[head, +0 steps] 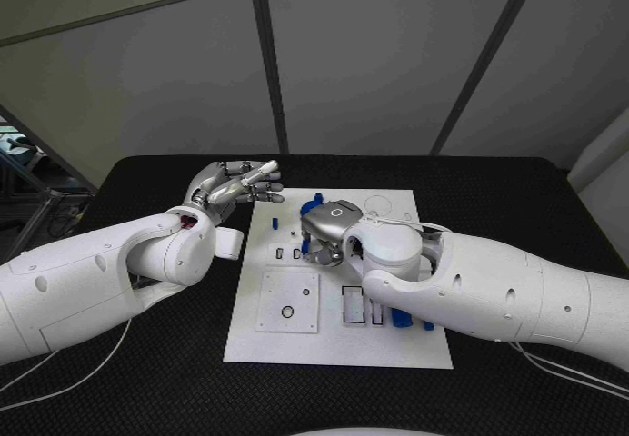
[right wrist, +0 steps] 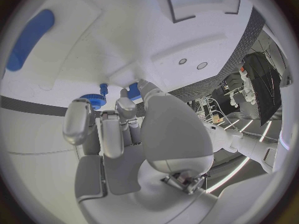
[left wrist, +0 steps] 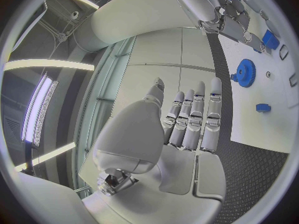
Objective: Assemble the parts on the task board
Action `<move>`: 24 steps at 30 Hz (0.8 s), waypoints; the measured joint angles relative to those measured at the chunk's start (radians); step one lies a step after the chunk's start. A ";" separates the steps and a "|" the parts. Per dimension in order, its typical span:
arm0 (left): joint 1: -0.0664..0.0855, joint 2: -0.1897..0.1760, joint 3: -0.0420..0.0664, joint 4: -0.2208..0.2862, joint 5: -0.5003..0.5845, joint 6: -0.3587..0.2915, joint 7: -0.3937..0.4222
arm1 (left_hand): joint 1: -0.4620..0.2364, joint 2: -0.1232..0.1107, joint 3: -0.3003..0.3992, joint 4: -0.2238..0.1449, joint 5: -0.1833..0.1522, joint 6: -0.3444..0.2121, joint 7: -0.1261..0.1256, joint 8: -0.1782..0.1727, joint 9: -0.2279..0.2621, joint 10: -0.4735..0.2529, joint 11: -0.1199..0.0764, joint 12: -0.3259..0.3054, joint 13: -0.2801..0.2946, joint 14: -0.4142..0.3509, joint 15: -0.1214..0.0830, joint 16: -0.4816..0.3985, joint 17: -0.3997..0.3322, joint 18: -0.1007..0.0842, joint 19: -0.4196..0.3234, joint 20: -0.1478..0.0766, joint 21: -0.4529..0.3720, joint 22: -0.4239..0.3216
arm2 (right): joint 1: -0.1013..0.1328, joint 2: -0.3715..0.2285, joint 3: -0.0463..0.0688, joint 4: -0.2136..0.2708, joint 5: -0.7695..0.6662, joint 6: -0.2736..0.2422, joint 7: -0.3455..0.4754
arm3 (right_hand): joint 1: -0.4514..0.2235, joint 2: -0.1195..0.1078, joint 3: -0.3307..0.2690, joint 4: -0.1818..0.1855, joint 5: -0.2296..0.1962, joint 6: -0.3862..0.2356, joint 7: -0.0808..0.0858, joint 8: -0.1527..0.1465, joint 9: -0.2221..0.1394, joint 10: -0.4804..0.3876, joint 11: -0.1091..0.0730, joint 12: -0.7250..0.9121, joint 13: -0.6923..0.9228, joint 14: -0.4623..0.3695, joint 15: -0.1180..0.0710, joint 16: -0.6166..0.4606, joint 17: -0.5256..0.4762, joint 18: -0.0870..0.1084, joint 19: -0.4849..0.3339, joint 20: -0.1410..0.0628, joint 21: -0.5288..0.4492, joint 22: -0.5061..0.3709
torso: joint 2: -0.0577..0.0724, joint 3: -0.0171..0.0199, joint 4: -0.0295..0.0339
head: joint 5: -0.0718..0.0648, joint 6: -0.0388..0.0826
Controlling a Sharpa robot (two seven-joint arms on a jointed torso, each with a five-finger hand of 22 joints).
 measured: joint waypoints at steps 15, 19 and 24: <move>0.000 0.000 0.000 -0.001 0.000 0.001 -0.001 | 0.000 0.000 0.000 0.000 0.000 0.000 0.000 0.000 0.000 0.000 0.000 0.000 0.000 0.000 0.000 0.000 0.000 0.000 0.000 0.000 0.000 0.000 | 0.000 0.000 0.000 0.000 -0.002 0.003 -0.006 | -0.030 -0.030 -0.038 0.068 -0.041 -0.057 0.016 -0.020 -0.008 -0.029 0.014 -0.018 -0.024 0.000 0.014 -0.006 0.000 0.000 -0.009 0.006 -0.013 -0.014 | 0.000 -0.0002 0.0000 | -0.002 0.000; 0.000 0.001 0.000 -0.001 0.000 0.001 -0.002 | 0.000 0.000 0.000 0.000 0.000 0.000 0.000 0.000 0.000 0.000 0.000 0.000 0.000 0.000 0.000 0.000 0.000 0.000 0.000 0.000 0.000 0.000 | 0.000 -0.001 0.000 0.000 -0.002 0.002 -0.009 | -0.029 -0.032 -0.050 0.085 -0.041 -0.068 0.018 -0.020 -0.009 -0.032 0.018 -0.023 -0.029 0.000 0.014 -0.006 0.000 0.000 -0.013 0.010 -0.017 -0.017 | 0.000 -0.0001 0.0000 | -0.002 0.000; 0.000 0.001 0.000 -0.002 0.000 0.001 -0.003 | 0.000 0.000 0.000 0.000 0.000 0.000 0.000 0.000 0.000 0.000 0.000 0.000 0.000 0.000 0.000 0.000 0.001 0.000 0.000 0.000 0.000 0.000 | 0.000 -0.004 0.000 0.003 -0.002 -0.001 -0.013 | -0.025 -0.036 -0.058 0.094 -0.054 -0.076 0.021 -0.020 -0.010 -0.036 0.022 -0.023 -0.032 0.004 0.018 -0.011 0.000 0.000 -0.013 0.010 -0.017 -0.020 | 0.000 -0.0001 0.0000 | -0.001 0.001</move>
